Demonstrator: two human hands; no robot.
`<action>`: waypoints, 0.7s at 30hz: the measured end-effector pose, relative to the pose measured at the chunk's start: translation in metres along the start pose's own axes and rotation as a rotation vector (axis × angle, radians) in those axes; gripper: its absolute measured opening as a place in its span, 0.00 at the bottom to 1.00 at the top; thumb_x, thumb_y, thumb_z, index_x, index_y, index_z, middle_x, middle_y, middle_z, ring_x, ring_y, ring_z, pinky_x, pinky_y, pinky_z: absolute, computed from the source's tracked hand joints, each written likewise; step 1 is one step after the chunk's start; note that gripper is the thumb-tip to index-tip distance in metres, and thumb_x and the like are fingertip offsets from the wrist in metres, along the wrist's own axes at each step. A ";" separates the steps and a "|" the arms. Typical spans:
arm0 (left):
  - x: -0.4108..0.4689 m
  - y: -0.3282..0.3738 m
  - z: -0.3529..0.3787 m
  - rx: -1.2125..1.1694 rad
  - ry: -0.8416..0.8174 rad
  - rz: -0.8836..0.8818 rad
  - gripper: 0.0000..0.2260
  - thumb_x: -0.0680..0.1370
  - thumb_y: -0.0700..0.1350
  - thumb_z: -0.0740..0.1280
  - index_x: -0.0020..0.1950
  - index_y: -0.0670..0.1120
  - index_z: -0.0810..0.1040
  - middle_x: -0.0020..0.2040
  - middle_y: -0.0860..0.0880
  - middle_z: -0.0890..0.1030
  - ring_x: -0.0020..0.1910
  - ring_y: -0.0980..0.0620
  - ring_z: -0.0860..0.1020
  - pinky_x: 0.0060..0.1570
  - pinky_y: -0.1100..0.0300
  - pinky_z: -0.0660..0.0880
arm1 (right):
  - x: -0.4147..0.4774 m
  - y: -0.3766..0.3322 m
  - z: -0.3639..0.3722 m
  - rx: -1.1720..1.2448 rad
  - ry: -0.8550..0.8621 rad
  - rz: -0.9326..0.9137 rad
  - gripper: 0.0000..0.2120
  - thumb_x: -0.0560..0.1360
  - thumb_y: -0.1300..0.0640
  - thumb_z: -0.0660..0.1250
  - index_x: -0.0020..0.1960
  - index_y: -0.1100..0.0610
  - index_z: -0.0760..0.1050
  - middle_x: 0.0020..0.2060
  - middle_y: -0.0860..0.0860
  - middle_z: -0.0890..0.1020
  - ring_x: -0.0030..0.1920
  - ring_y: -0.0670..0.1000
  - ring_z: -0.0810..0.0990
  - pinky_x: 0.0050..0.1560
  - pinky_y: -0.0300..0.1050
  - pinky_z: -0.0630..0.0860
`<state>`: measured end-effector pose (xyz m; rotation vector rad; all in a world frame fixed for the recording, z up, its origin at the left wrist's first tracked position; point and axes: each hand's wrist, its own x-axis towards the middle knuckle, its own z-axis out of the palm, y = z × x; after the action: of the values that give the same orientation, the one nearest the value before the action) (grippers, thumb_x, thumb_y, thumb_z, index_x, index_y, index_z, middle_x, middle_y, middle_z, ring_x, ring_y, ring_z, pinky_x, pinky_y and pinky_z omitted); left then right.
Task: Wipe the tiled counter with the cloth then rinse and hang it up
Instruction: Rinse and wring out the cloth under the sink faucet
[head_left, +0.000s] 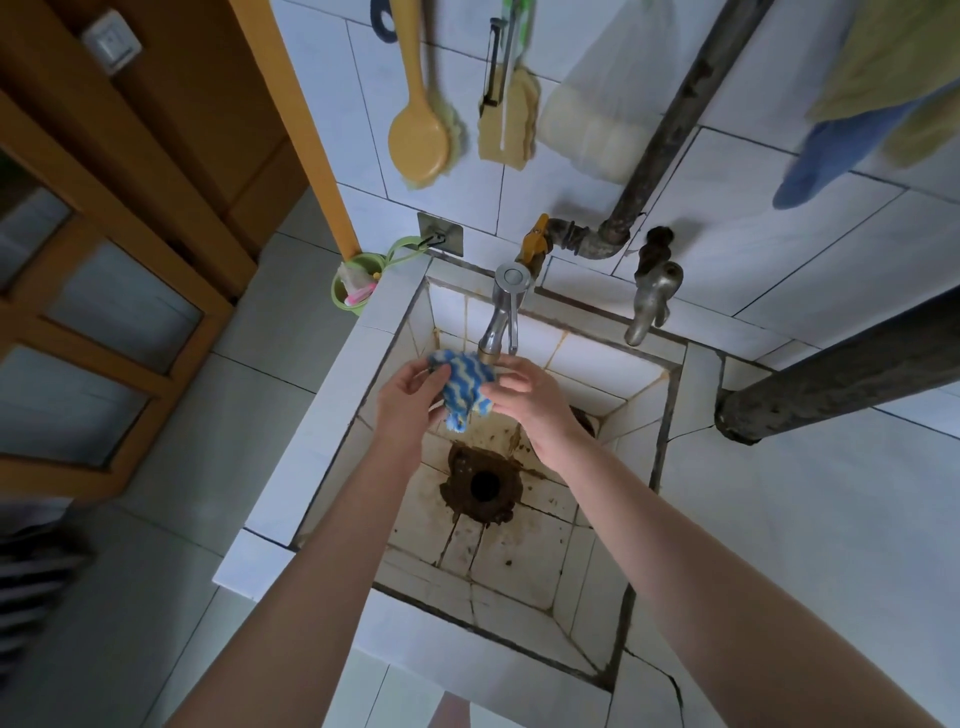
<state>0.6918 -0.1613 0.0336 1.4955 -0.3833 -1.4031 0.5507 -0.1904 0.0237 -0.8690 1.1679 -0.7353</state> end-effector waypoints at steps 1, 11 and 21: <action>0.001 0.001 -0.001 -0.006 -0.002 0.000 0.07 0.77 0.39 0.66 0.54 0.45 0.76 0.55 0.44 0.81 0.52 0.48 0.80 0.47 0.60 0.79 | 0.001 -0.001 0.001 -0.035 -0.002 0.005 0.12 0.72 0.67 0.69 0.52 0.55 0.75 0.46 0.50 0.81 0.51 0.53 0.79 0.49 0.43 0.79; 0.003 0.005 -0.008 -0.185 -0.012 -0.029 0.09 0.80 0.38 0.60 0.60 0.41 0.72 0.51 0.46 0.80 0.49 0.51 0.79 0.46 0.61 0.80 | 0.011 -0.006 0.001 -0.108 -0.045 0.056 0.03 0.73 0.62 0.70 0.46 0.58 0.77 0.49 0.53 0.81 0.52 0.53 0.80 0.51 0.42 0.80; 0.006 -0.005 -0.013 0.037 -0.126 -0.245 0.16 0.76 0.48 0.67 0.58 0.38 0.76 0.54 0.43 0.81 0.52 0.48 0.80 0.51 0.60 0.78 | 0.016 -0.004 0.004 -0.157 -0.023 0.004 0.09 0.74 0.61 0.68 0.53 0.64 0.78 0.44 0.52 0.82 0.48 0.50 0.80 0.44 0.35 0.77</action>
<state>0.7027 -0.1583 0.0236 1.5276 -0.3129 -1.6970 0.5587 -0.2053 0.0204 -1.0026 1.2181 -0.6347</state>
